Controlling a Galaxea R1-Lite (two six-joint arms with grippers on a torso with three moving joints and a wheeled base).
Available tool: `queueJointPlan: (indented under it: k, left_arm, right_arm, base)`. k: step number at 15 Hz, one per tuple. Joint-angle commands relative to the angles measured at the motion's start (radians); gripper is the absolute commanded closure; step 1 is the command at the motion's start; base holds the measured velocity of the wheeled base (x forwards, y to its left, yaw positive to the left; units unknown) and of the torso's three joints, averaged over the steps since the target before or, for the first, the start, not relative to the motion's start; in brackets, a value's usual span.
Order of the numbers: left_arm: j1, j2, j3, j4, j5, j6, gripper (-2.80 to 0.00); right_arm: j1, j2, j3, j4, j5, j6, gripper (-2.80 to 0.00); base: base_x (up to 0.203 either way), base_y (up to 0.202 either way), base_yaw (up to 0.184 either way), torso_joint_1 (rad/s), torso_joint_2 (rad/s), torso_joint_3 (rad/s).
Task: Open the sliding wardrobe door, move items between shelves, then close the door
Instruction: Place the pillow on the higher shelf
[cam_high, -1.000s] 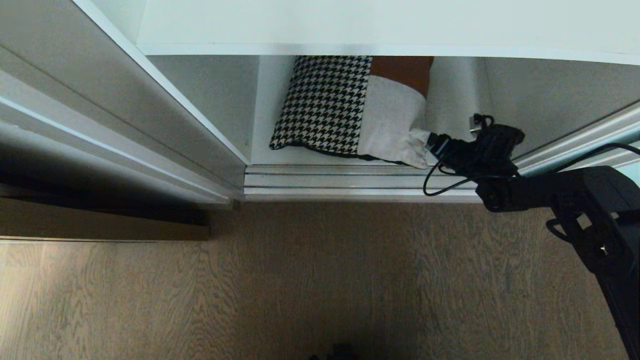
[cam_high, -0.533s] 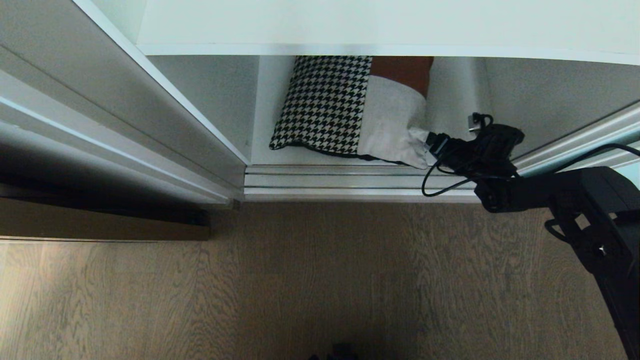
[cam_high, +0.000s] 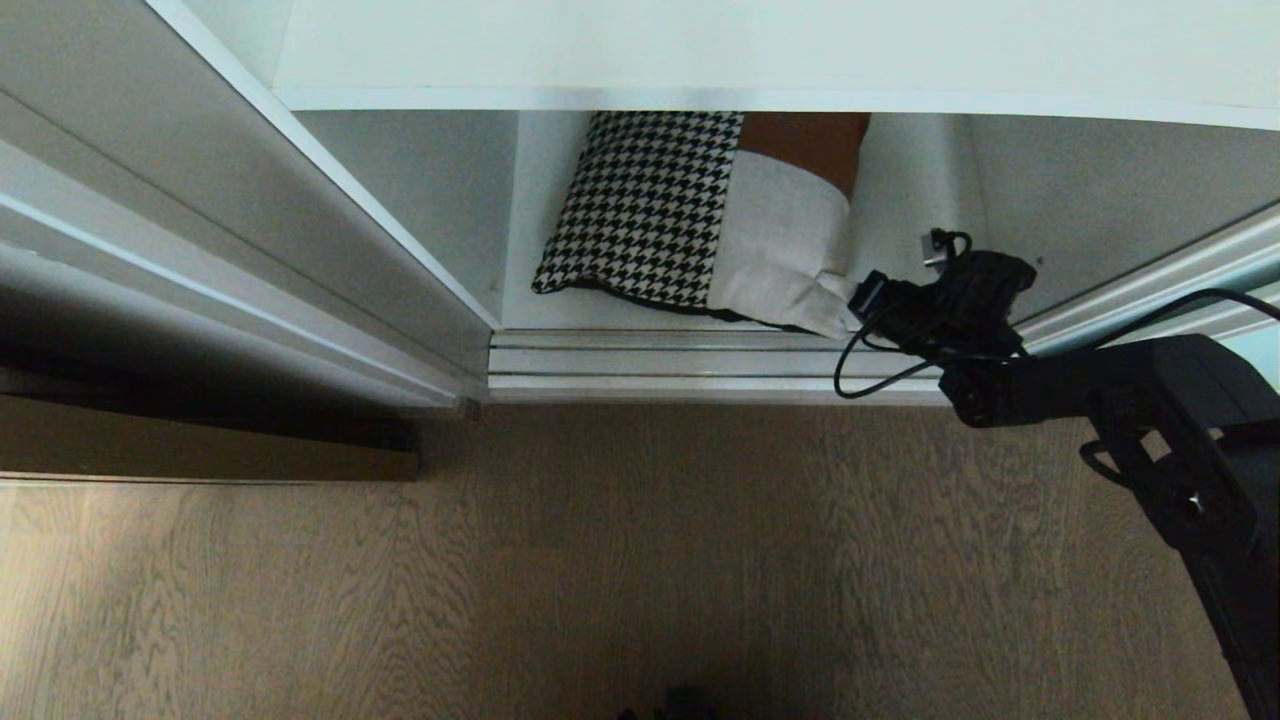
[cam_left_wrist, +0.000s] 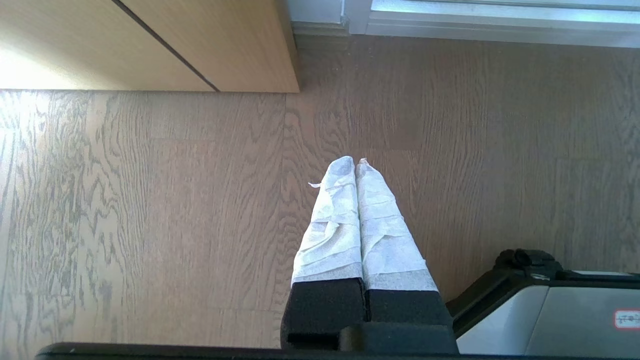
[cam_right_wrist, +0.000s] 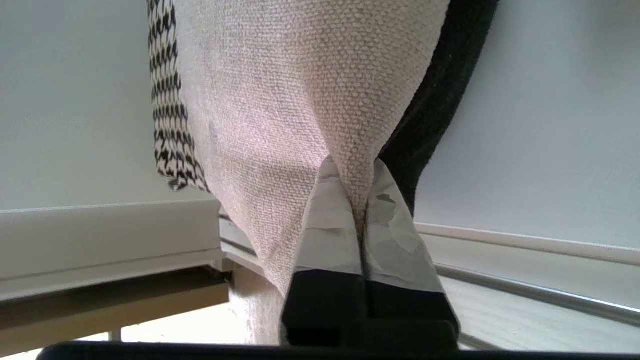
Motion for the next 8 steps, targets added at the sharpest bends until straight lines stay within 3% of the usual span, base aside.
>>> queueJointPlan:
  k: [1, 8]
  left_arm:
    - [0.0, 0.0, 0.002, 0.0, 0.0, 0.0, 0.0]
    - [0.0, 0.001, 0.002, 0.0, 0.0, 0.0, 0.0]
  right_arm:
    - [0.007, 0.004, 0.0, -0.004, 0.005, 0.003, 0.0]
    - [0.007, -0.029, 0.049, 0.02, -0.003, 0.013, 0.0]
  base:
    - [0.0, 0.0, 0.0, 0.0, 0.0, 0.0]
    - [0.0, 0.0, 0.0, 0.0, 0.0, 0.0]
